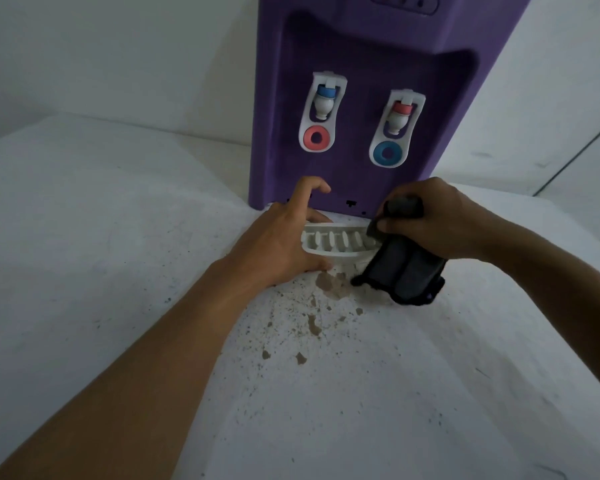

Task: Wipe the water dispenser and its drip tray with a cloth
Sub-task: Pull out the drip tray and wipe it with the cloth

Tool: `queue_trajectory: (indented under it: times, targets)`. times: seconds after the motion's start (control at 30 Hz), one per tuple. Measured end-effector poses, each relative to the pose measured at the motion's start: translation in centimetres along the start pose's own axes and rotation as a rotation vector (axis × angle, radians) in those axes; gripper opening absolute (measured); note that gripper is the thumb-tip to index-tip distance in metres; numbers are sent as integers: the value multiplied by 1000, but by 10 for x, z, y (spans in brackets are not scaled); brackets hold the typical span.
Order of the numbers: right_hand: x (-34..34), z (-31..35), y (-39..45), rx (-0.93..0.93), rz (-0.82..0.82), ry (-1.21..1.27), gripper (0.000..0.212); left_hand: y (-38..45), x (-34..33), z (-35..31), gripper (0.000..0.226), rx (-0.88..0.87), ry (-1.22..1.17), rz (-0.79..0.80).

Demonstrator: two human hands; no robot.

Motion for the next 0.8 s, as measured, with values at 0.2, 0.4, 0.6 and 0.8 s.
queue_trajectory:
  times: [0.2,0.4,0.6,0.8]
  targets:
    - [-19,20,-6,-8,-222,-160,6,1,-1,4,106,-22,-23,-12]
    - [-46,73,-15,348,-219,-13,25,3,-1,7,97,-45,-73,1]
    - [-28,56,8,23,-107,28,6,0,0,4,98,-34,-70,-37]
    - [-30,57,15,-195,-10,248,15,0,-1,-1,86,-50,-2,-63]
Point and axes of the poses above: each hand's wrist, its own y-axis towards the middle knuckle, its own x-axis out of the back of the hand, z = x × y, the point moved 1 cm from there along y, towards the middle knuckle, and after that the axes turned 15 degrees about -y, right-handed, at the moved point
